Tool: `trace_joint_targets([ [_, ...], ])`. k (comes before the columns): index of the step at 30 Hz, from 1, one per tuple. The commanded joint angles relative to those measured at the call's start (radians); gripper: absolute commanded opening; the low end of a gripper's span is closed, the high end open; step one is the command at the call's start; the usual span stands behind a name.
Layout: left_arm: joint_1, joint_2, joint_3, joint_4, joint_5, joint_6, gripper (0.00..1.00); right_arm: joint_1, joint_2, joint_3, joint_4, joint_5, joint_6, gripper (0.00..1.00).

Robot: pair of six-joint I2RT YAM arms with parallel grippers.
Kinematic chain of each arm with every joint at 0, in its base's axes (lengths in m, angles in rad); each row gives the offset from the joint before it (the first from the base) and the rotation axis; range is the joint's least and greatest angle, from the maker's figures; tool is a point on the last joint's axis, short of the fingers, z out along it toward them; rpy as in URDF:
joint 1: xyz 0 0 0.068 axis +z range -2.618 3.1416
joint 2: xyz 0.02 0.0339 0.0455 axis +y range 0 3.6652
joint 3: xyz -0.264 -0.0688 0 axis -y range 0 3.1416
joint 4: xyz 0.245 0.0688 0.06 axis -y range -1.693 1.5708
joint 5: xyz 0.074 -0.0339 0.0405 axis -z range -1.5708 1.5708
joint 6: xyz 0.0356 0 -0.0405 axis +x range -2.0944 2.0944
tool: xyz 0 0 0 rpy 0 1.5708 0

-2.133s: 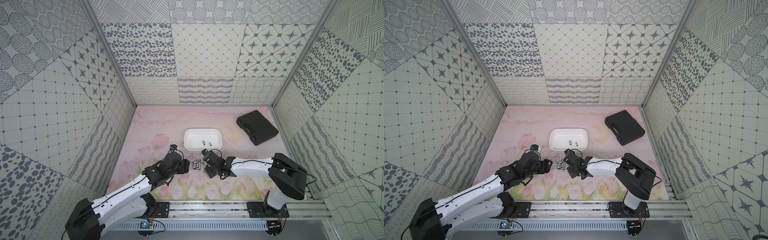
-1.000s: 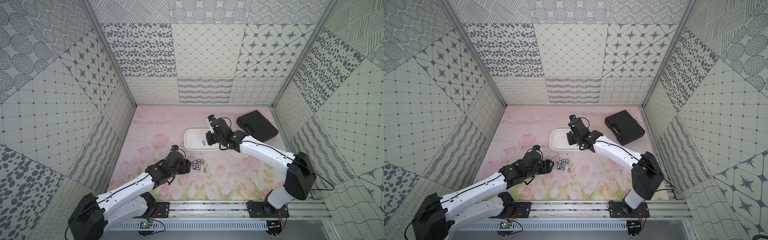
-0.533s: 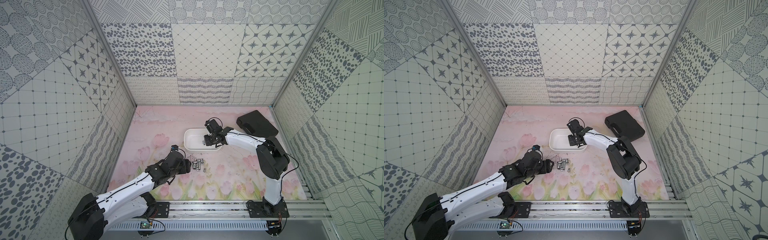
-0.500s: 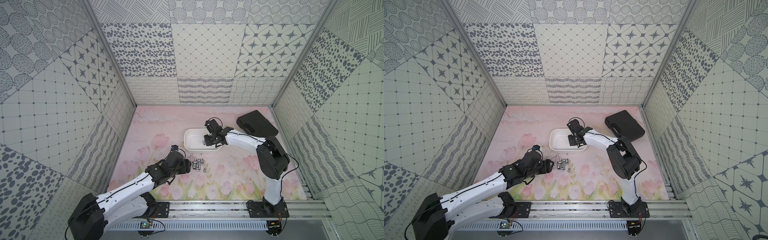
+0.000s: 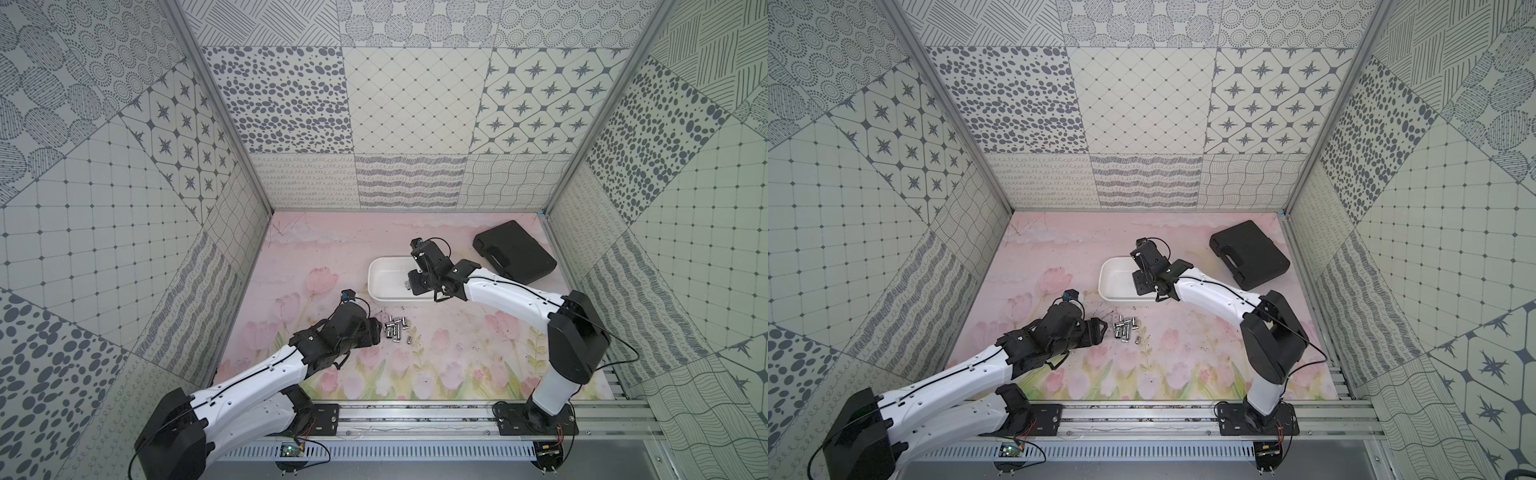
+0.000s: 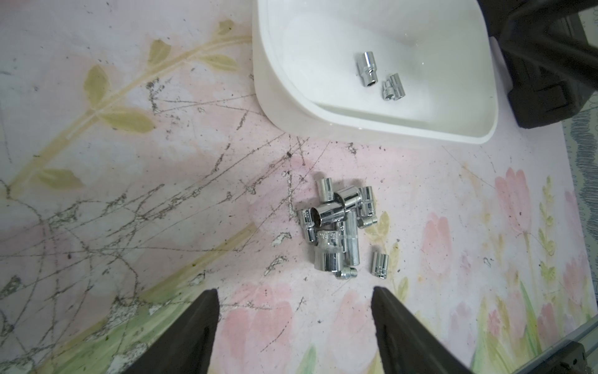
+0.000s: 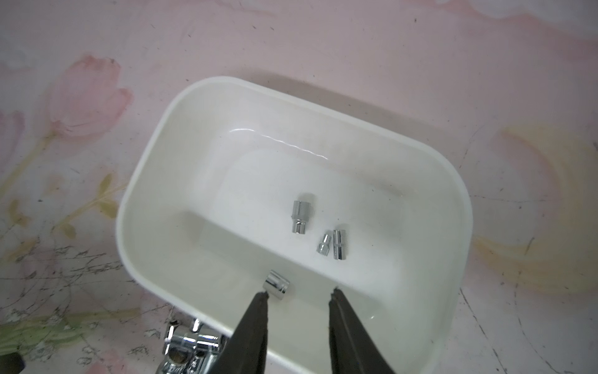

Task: Put the socket on the desktop into the storage box
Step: Pick up the socket head from the center of the board.

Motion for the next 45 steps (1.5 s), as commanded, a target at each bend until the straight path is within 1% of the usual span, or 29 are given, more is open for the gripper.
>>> trace_joint_targets([
  [1, -0.001, -0.015, 0.005, -0.008, -0.038, -0.012, 0.79, 0.095, -0.106, -0.1, -0.01, 0.099, 0.031, 0.39],
  [4, 0.0, -0.02, 0.005, -0.013, -0.043, -0.016, 0.79, 0.177, -0.169, -0.193, 0.001, 0.133, 0.058, 0.44],
  [7, 0.001, -0.029, 0.014, -0.031, -0.048, -0.009, 0.79, 0.242, -0.214, -0.287, 0.048, 0.12, 0.004, 0.44],
  [10, 0.0, -0.053, 0.011, -0.045, -0.07, -0.007, 0.79, 0.246, -0.25, -0.392, 0.132, 0.062, -0.063, 0.47],
  [15, 0.0, -0.109, -0.002, -0.062, -0.123, 0.0, 0.79, 0.243, -0.233, -0.441, 0.174, -0.056, -0.135, 0.49],
  [17, 0.0, -0.129, -0.006, -0.063, -0.135, 0.002, 0.79, 0.241, -0.21, -0.458, 0.204, -0.08, -0.151, 0.5],
  [21, 0.0, -0.156, -0.016, -0.065, -0.15, 0.004, 0.79, 0.238, -0.129, -0.451, 0.235, -0.107, -0.171, 0.52],
  [25, 0.001, -0.156, -0.017, -0.062, -0.144, 0.002, 0.79, 0.231, -0.051, -0.421, 0.234, -0.103, -0.169, 0.52],
  [32, 0.0, -0.128, -0.015, -0.053, -0.122, -0.002, 0.79, 0.212, -0.009, -0.414, 0.242, -0.111, -0.17, 0.52],
  [45, 0.0, -0.116, -0.017, -0.042, -0.121, -0.002, 0.79, 0.177, 0.072, -0.383, 0.245, -0.144, -0.152, 0.45],
])
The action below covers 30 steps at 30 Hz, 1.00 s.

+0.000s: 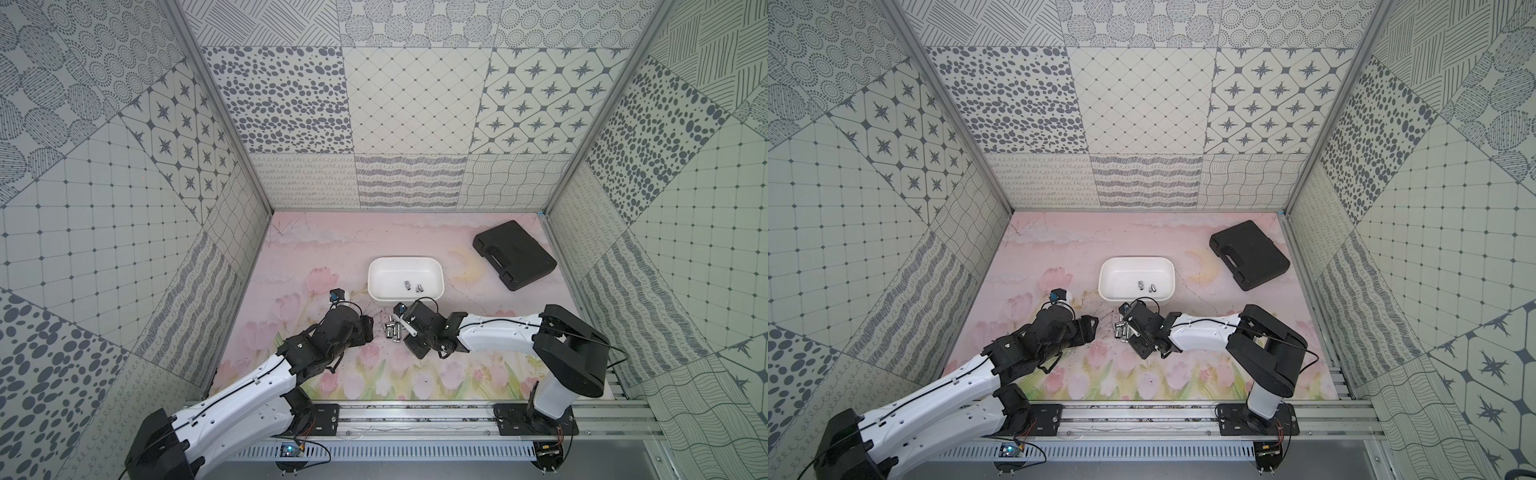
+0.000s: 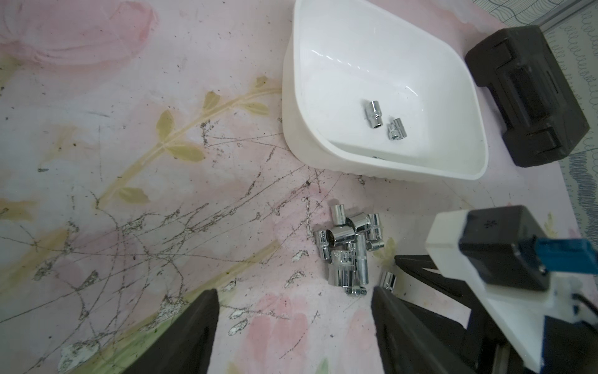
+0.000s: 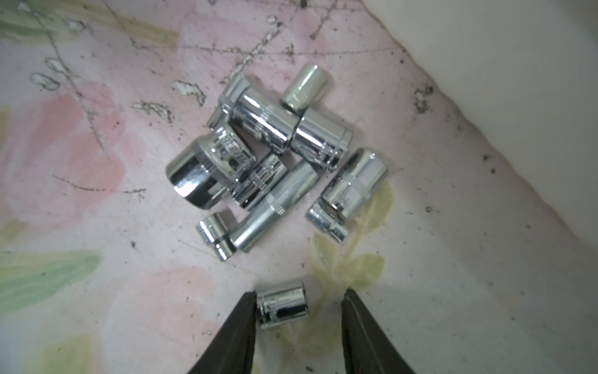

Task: Put the socket on the desktop into the storage box
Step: Pick up the socket head from the center of the board.

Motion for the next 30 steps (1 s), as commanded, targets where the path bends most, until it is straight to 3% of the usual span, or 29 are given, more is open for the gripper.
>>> trace_joint_targets([
  [1, 0.0, 0.006, -0.003, 0.01, -0.008, 0.008, 0.79, -0.008, 0.028, 0.012, 0.016, -0.018, 0.01, 0.44],
  [18, 0.0, 0.024, -0.001, 0.014, -0.003, 0.01, 0.79, -0.008, 0.023, 0.006, 0.012, -0.038, 0.025, 0.25],
  [30, 0.0, 0.034, 0.0, 0.017, -0.002, 0.005, 0.79, -0.005, -0.218, -0.002, -0.021, 0.059, 0.081, 0.25],
])
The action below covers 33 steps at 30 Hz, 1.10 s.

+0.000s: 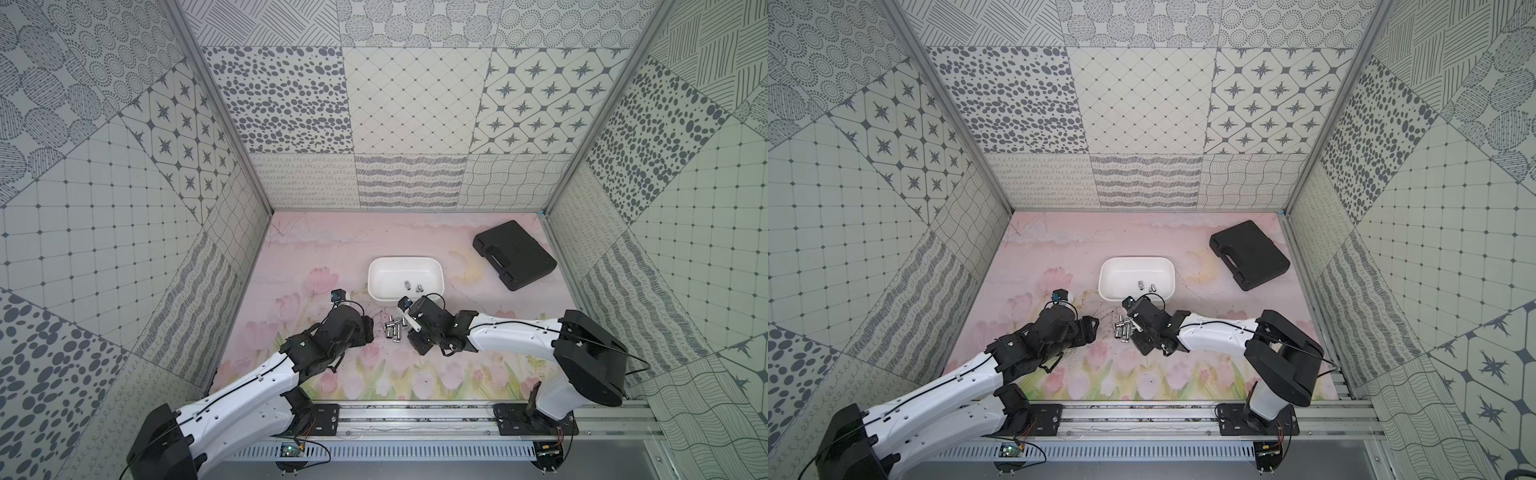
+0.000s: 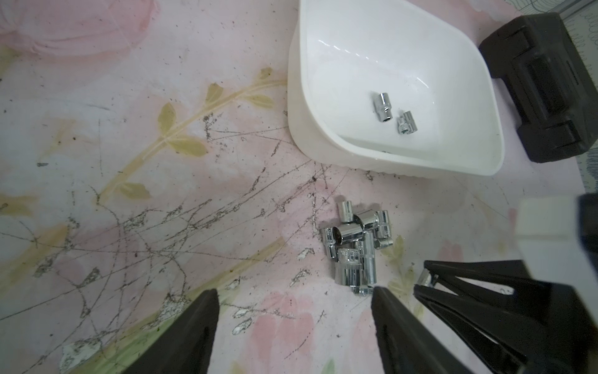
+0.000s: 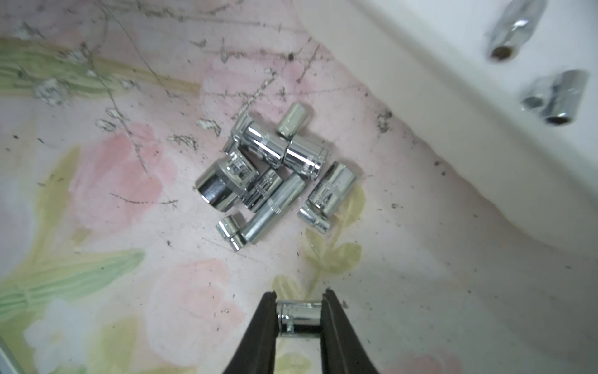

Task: Put the socket on the desktop into the storage box
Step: Pick up the socket head from the center of the board, then place the socket head in the storage box, then pick up the socket head from the center of the board.

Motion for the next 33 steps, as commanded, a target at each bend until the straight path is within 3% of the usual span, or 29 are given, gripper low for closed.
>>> trace_joint_targets([
  [1, 0.0, 0.007, -0.002, 0.018, -0.002, 0.002, 0.79, 0.001, -0.084, 0.036, -0.012, 0.08, 0.042, 0.25],
  [6, 0.001, 0.012, -0.003, 0.027, 0.015, -0.004, 0.79, -0.036, -0.049, 0.187, -0.035, 0.155, 0.098, 0.25],
  [14, 0.001, 0.023, -0.001, 0.035, 0.049, -0.012, 0.79, -0.153, 0.225, 0.451, -0.05, 0.143, 0.151, 0.26],
  [24, 0.0, 0.029, 0.001, 0.035, 0.05, -0.008, 0.79, -0.232, 0.41, 0.48, -0.047, 0.144, 0.185, 0.3],
  [28, 0.001, 0.032, 0.001, 0.036, 0.047, -0.006, 0.79, -0.234, 0.403, 0.48, -0.047, 0.146, 0.186, 0.41],
  [33, -0.001, 0.03, 0.002, 0.033, 0.044, -0.007, 0.79, -0.229, 0.332, 0.484, -0.073, 0.135, 0.171, 0.44],
])
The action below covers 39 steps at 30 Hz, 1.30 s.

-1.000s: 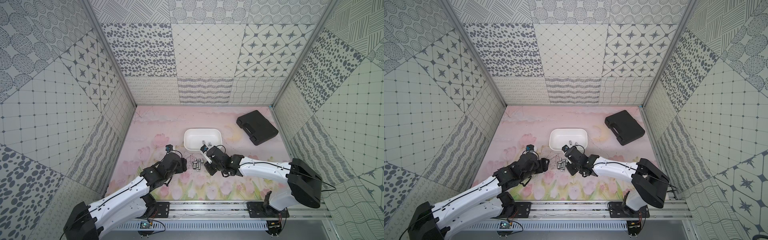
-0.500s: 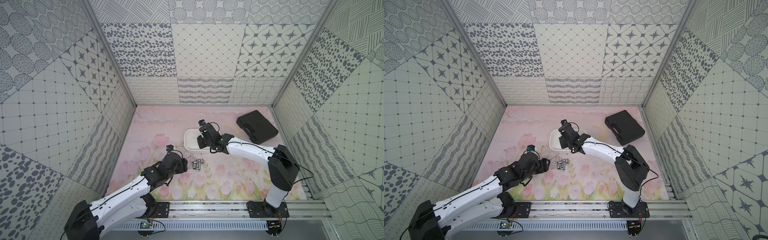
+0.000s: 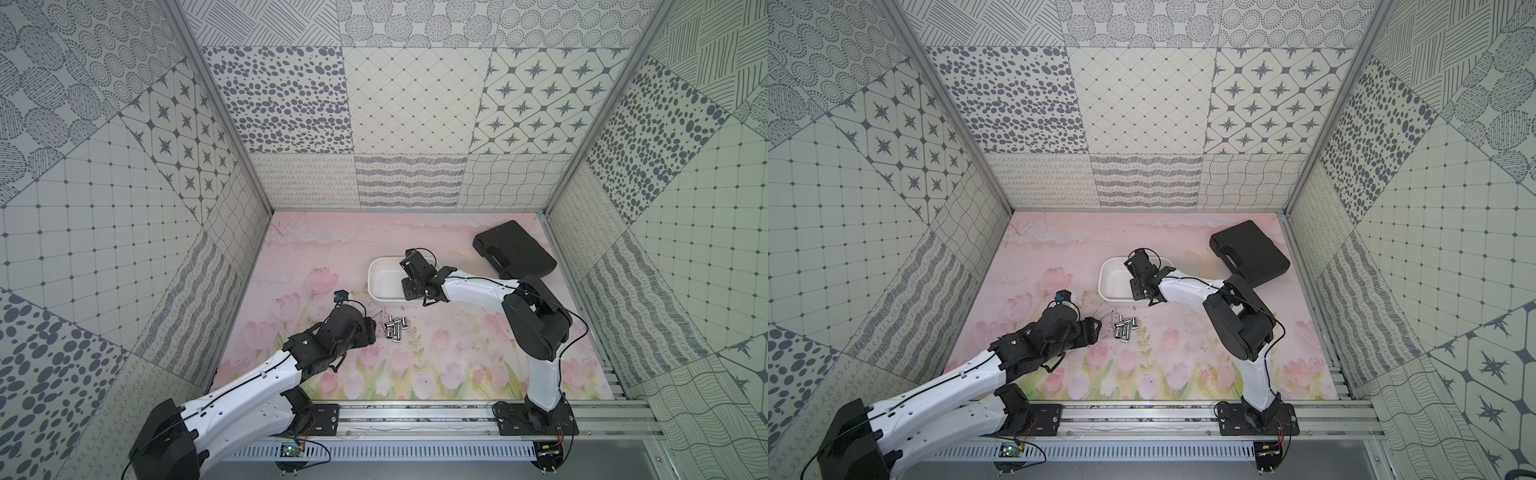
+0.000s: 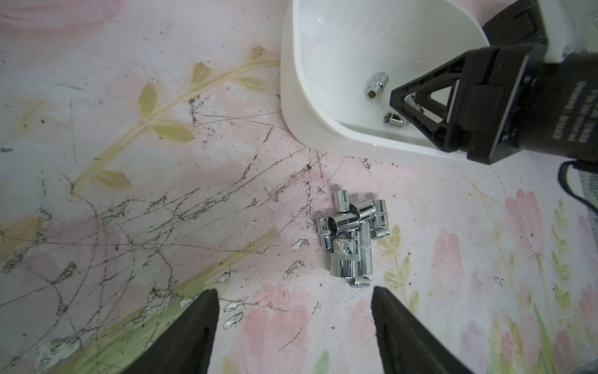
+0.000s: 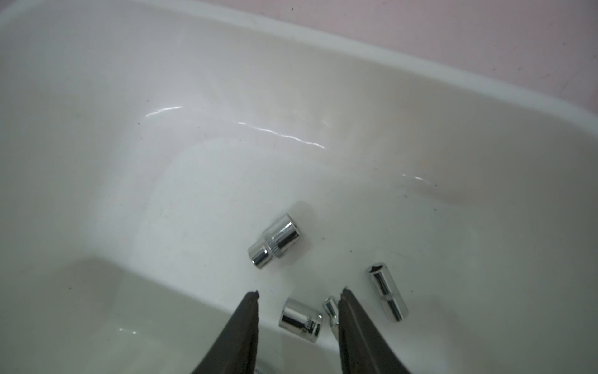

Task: Put the socket on the desktop into the storage box
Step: Pick up the socket head from the center of the board.

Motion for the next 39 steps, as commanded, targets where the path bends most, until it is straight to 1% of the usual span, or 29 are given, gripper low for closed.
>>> trace_joint_targets([
  [1, 0.0, 0.0, 0.001, 0.024, 0.002, 0.003, 0.79, 0.009, -0.101, 0.014, 0.003, -0.002, -0.011, 0.44],
  [5, -0.001, 0.002, 0.002, 0.024, 0.001, 0.003, 0.79, 0.039, -0.256, -0.072, 0.005, 0.005, -0.033, 0.45],
  [10, 0.0, 0.003, 0.001, 0.026, 0.003, 0.004, 0.79, 0.116, -0.46, -0.235, 0.007, 0.045, -0.048, 0.49],
  [13, 0.0, 0.008, 0.0, 0.025, -0.005, 0.003, 0.79, 0.168, -0.544, -0.347, 0.017, 0.067, 0.01, 0.5],
  [15, 0.001, 0.012, 0.001, 0.027, 0.0, 0.0, 0.79, 0.203, -0.56, -0.394, 0.024, 0.102, 0.069, 0.5],
  [18, 0.0, 0.014, 0.001, 0.03, 0.008, 0.0, 0.79, 0.26, -0.535, -0.432, 0.044, 0.141, 0.137, 0.51],
  [23, 0.003, 0.017, 0.001, 0.03, 0.005, 0.0, 0.79, 0.322, -0.4, -0.407, 0.051, 0.175, 0.202, 0.51],
  [26, 0.001, 0.015, 0.001, 0.031, 0.0, 0.0, 0.79, 0.334, -0.311, -0.37, 0.048, 0.179, 0.226, 0.51],
  [29, 0.001, 0.018, 0.001, 0.031, 0.004, 0.0, 0.8, 0.335, -0.254, -0.352, 0.076, 0.177, 0.235, 0.5],
  [35, 0.001, 0.026, 0.004, 0.03, -0.003, 0.003, 0.8, 0.335, -0.197, -0.338, 0.103, 0.169, 0.264, 0.46],
  [39, 0.0, 0.031, 0.006, 0.029, -0.005, 0.004, 0.8, 0.336, -0.174, -0.337, 0.128, 0.155, 0.277, 0.45],
])
